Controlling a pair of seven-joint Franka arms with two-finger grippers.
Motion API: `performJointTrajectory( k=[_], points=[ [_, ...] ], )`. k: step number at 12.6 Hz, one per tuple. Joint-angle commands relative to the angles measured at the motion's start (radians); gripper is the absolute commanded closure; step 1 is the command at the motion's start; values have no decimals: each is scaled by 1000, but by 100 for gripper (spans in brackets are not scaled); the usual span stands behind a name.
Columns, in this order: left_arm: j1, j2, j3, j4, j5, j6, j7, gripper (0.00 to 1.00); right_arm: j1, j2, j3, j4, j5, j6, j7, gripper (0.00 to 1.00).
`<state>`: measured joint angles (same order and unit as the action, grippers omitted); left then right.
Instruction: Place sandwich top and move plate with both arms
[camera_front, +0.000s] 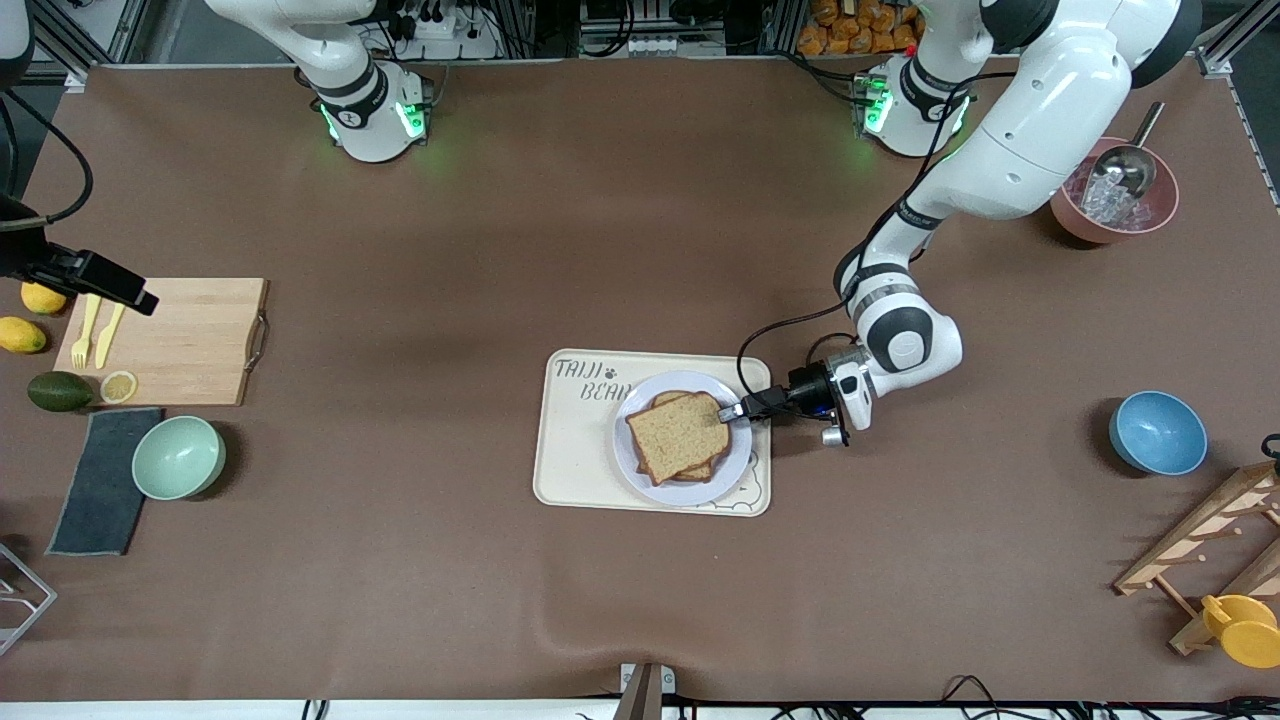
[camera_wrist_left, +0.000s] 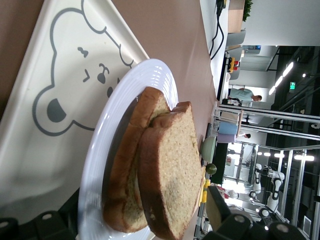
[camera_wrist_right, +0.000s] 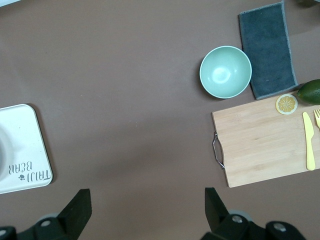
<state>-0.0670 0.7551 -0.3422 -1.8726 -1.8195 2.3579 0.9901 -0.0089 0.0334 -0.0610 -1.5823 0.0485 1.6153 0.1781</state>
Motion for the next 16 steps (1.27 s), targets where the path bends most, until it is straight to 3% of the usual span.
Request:
performJointTrajectory(
  k=[1, 4, 8, 14, 16],
  points=[
    [-22, -31, 20, -19, 25, 47, -37, 0, -17, -3, 18, 2, -21, -6, 15, 0],
    [-19, -65, 19, -23, 165, 78, -157, 0, -17, -3, 18, -1, -25, -3, 12, 0],
    [-22, -80, 22, -20, 227, 81, -223, 0, -20, -3, 20, -1, -48, -5, 12, 0],
    [-5, -141, 25, -13, 530, 81, -470, 0, -16, -3, 20, -1, -48, -5, 14, 0],
    [-4, -152, 38, 12, 679, 80, -580, 0, -17, -3, 20, -1, -48, -6, 12, 0]
  ],
)
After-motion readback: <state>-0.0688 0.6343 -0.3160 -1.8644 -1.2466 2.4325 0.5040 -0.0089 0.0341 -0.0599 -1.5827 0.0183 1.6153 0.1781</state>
